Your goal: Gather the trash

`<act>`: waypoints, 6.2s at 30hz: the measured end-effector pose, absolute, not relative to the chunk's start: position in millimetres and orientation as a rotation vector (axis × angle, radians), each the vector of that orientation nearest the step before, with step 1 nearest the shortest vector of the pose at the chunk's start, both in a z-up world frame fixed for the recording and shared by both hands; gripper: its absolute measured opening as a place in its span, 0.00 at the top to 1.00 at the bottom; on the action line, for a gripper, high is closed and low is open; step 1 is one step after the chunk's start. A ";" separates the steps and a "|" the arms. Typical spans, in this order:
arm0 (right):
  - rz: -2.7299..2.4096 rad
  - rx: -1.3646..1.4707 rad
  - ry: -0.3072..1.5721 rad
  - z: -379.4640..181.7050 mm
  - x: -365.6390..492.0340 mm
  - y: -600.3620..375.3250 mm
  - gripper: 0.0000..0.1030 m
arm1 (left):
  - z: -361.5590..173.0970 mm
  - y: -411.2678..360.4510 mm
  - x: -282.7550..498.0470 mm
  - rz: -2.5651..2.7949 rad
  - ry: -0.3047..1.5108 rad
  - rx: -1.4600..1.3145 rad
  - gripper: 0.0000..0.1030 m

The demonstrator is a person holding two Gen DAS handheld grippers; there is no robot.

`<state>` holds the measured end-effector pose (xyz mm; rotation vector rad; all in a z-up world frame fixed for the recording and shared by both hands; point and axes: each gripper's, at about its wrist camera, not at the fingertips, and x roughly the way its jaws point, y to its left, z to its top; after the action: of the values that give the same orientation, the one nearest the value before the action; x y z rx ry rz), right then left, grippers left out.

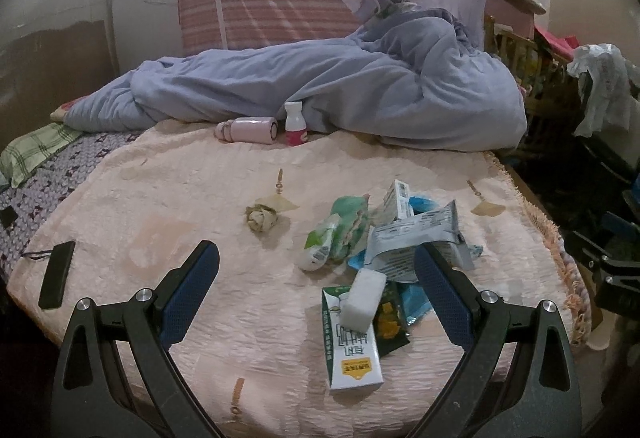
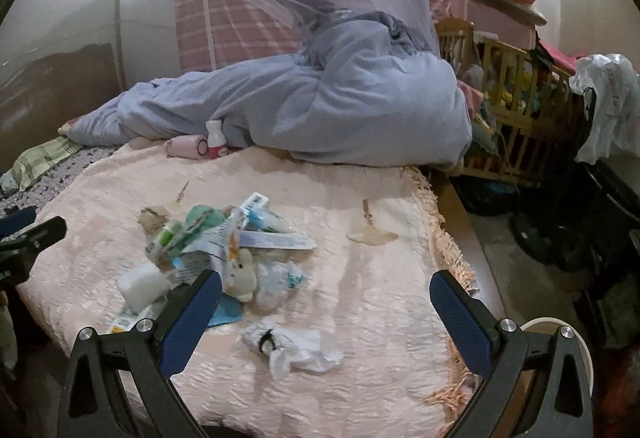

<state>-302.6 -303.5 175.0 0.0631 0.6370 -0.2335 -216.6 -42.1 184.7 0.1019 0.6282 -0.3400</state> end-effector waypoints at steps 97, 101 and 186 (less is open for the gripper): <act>0.084 -0.005 0.992 50.4 -238.6 -299.4 0.22 | 89.9 -86.6 -153.1 -0.453 0.901 0.237 0.32; 0.110 0.029 0.976 47.3 -236.7 -304.5 0.49 | 85.2 -91.1 -151.8 -0.445 0.906 0.254 0.49; -0.314 0.412 0.858 87.1 -381.0 -470.7 0.38 | 138.9 -274.5 -257.4 -0.785 0.819 0.312 0.46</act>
<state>-381.0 -470.7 87.1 0.4121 0.8584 -0.3145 -257.4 -274.5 138.9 0.3123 0.8190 -0.7853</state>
